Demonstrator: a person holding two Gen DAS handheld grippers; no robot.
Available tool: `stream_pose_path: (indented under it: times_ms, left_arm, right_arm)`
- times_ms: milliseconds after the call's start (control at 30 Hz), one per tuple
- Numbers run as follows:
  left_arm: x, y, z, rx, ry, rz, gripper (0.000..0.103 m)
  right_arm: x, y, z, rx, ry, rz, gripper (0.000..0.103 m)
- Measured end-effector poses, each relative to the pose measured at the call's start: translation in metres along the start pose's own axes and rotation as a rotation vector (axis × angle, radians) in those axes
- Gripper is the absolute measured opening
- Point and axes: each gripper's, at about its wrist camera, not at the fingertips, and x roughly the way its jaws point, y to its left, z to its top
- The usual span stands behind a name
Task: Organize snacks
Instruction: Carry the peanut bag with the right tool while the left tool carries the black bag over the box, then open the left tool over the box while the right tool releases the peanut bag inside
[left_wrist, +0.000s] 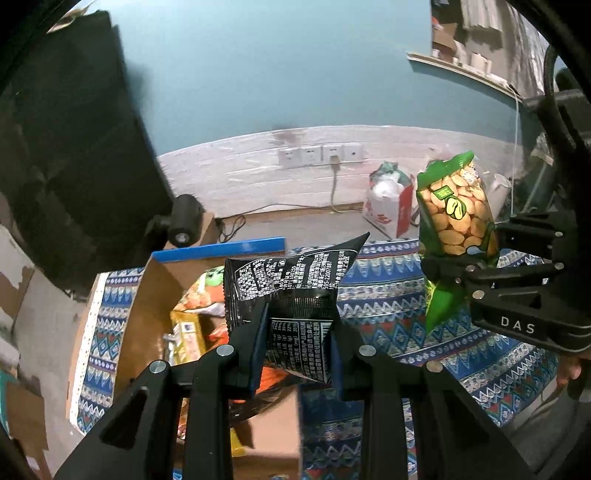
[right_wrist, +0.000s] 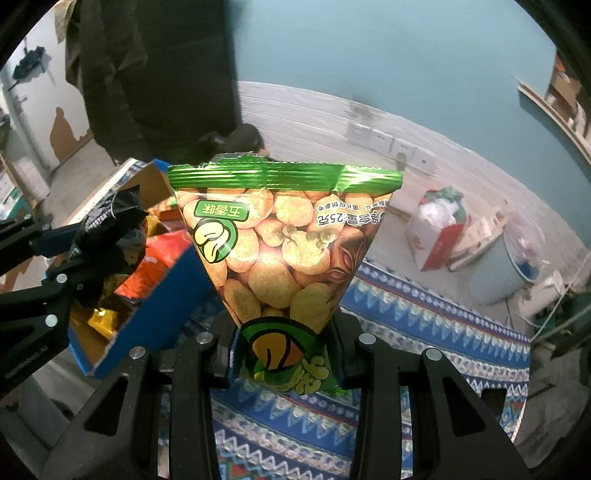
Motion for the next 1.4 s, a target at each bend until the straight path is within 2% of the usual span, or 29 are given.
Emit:
stream_pose_path:
  times_ms: [567,933,1033,1100,1267,1400]
  left_arm:
    - [0.013,0.083,-0.023,-0.148,0.045,0.074,0.029]
    - [0.035,0.116,-0.035,-0.233,0.109,0.098,0.030]
    - [0.042,0.124,-0.039,-0.258,0.137,0.115,0.036]
    - [0.043,0.128,-0.041,-0.281,0.149,0.123,0.052]
    - [0.034,0.133,-0.044,-0.292,0.140,0.151,0.070]
    - [0.025,0.136,-0.047,-0.285,0.143,0.175,0.074]
  right_arm:
    - [0.035,0.065,0.030,-0.088,0.024,0.077,0.035]
    - [0.051,0.099,0.044,-0.124,0.041,0.133,0.035]
    - [0.056,0.105,0.048,-0.126,0.046,0.153,0.035]
    - [0.059,0.109,0.050,-0.128,0.052,0.166,0.035]
    - [0.070,0.121,0.053,-0.133,0.074,0.196,0.036]
    - [0.077,0.130,0.057,-0.137,0.091,0.213,0.036]
